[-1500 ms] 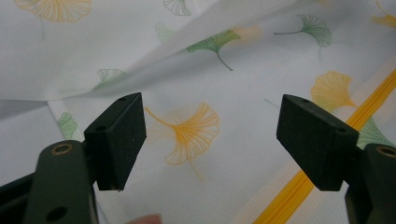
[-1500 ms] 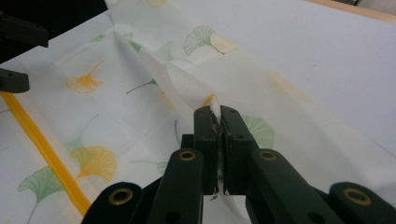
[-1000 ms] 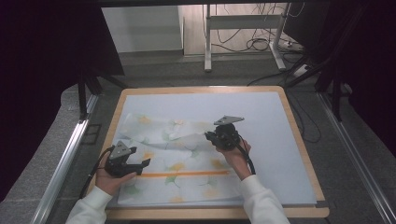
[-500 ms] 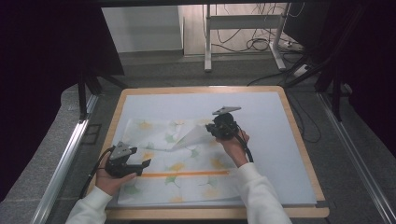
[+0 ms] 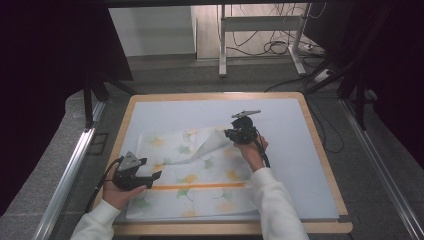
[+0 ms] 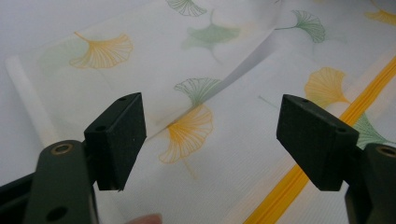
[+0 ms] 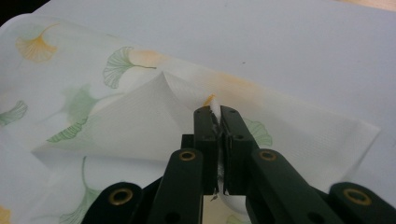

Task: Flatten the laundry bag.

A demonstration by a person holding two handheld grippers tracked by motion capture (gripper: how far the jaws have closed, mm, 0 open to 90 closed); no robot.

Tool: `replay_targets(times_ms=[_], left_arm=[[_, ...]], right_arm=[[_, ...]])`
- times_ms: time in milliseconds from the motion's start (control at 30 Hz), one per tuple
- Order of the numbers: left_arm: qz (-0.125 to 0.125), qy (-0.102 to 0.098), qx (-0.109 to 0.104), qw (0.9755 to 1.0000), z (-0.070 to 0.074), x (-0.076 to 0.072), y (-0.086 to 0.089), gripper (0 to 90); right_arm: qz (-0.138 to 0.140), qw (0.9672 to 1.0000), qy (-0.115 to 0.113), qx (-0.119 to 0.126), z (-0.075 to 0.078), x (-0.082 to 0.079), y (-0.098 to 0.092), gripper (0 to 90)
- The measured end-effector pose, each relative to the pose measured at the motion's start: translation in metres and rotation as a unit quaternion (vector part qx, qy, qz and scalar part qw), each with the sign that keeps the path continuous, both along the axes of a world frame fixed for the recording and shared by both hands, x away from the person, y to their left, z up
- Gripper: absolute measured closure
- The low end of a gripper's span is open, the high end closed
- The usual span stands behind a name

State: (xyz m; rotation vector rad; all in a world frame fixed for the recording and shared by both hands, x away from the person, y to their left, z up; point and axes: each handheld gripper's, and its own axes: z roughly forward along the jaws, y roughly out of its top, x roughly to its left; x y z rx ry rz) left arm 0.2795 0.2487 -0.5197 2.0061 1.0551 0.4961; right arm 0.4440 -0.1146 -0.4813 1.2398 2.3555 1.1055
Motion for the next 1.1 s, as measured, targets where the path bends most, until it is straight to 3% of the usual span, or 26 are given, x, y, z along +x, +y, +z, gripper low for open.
replay_targets(times_ms=[333,667,1100], left_arm=[[-0.001,0.0,0.0,1.0,0.0,0.0,0.0,23.8],[-0.001,0.001,0.001,1.0,-0.001,0.0,0.0,23.8],[-0.002,0.002,0.001,1.0,-0.001,0.001,0.0,23.8]], right_arm=[[-0.018,0.9998,0.004,-0.005,-0.005,0.009,-0.008,86.0],[-0.019,0.9996,-0.001,-0.019,0.01,0.021,-0.009,85.9],[-0.039,0.9989,0.007,-0.026,0.009,0.04,-0.01,85.9]])
